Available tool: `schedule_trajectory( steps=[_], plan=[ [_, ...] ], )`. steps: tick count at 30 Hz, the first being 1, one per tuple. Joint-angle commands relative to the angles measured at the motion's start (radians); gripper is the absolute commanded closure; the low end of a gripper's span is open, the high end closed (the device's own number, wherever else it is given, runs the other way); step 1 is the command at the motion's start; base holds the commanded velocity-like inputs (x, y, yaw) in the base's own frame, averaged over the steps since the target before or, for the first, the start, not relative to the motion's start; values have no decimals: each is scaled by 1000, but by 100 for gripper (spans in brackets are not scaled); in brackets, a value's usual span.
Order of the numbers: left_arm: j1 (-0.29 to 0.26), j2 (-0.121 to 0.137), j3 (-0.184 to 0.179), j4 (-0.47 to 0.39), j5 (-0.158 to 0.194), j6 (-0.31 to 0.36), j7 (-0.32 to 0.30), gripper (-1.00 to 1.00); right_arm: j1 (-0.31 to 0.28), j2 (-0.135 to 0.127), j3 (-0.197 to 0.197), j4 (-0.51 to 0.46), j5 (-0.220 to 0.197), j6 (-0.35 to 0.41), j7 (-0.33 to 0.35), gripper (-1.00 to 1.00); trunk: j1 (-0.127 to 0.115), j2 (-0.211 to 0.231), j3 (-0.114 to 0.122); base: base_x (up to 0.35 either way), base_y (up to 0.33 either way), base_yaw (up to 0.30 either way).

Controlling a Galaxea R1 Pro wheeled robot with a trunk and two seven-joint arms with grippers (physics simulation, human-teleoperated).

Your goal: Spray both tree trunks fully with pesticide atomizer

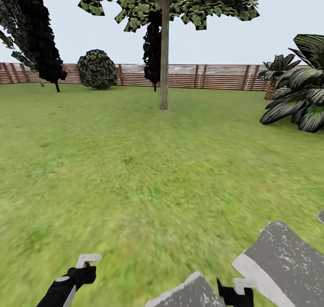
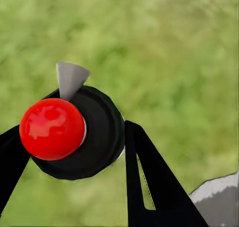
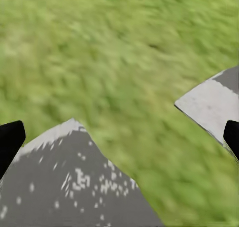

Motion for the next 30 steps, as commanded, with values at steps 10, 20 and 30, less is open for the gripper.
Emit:
schedule_trajectory(
  steps=[10,20,30],
  plan=[
    [-2,0,5,-4,-3,6,-7,100,-1,1,-7,0,9,-3,-1,-100,0,0,-1,344,0,0],
    [-2,0,4,0,-4,6,-6,100,-1,0,-7,1,9,-3,-2,-100,0,0,-1,344,0,0],
    [-3,1,11,-6,0,6,-6,100,-1,0,-7,1,9,-3,-2,-100,0,0,-1,344,0,0]
  ],
)
